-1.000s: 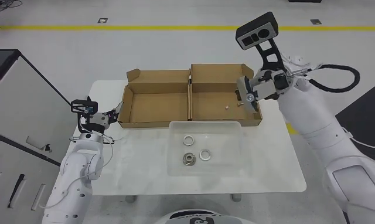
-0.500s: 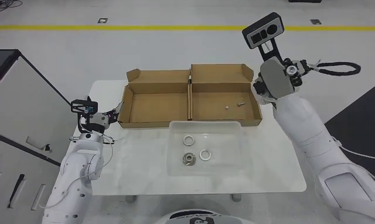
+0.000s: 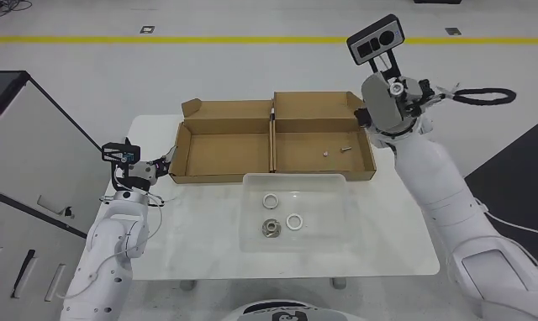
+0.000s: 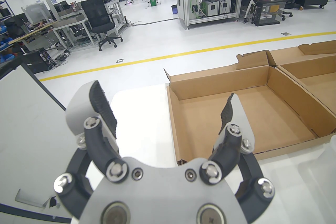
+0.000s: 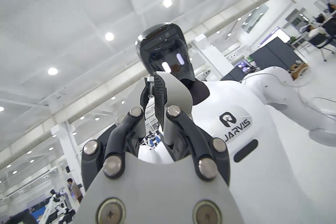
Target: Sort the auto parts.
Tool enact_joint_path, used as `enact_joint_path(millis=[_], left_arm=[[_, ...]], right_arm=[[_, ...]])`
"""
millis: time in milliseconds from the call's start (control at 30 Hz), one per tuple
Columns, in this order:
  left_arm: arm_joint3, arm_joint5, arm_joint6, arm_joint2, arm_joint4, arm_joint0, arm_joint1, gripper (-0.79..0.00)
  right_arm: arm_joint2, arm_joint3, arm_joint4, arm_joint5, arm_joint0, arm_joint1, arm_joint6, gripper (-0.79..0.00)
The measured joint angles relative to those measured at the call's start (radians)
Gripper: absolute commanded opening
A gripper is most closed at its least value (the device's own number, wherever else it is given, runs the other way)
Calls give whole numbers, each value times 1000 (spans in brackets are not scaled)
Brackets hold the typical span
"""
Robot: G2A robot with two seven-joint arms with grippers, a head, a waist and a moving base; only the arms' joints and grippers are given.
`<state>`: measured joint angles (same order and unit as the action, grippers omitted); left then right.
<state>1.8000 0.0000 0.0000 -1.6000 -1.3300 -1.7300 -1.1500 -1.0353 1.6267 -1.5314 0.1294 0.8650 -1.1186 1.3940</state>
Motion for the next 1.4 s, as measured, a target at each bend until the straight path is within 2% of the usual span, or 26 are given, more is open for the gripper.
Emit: enact_joint_path(millis=[133, 300, 633, 767, 1400], left_arm=[[0, 0, 0, 0, 0, 0, 0, 0], [0, 0, 0, 0, 0, 0, 0, 0], [0, 0, 0, 0, 0, 0, 0, 0], [0, 0, 0, 0, 0, 0, 0, 0], [0, 0, 0, 0, 0, 0, 0, 0]], right_arm=[[-23, 19, 92, -7, 9, 1, -30, -785], [-41, 42, 125, -20, 21, -3, -42, -785], [-58, 72, -144, -77, 63, -35, -1, -785], [-70, 66, -161, -86, 66, -43, 0, -785], [-163, 85, 307, -92, 52, -34, -47, -785]])
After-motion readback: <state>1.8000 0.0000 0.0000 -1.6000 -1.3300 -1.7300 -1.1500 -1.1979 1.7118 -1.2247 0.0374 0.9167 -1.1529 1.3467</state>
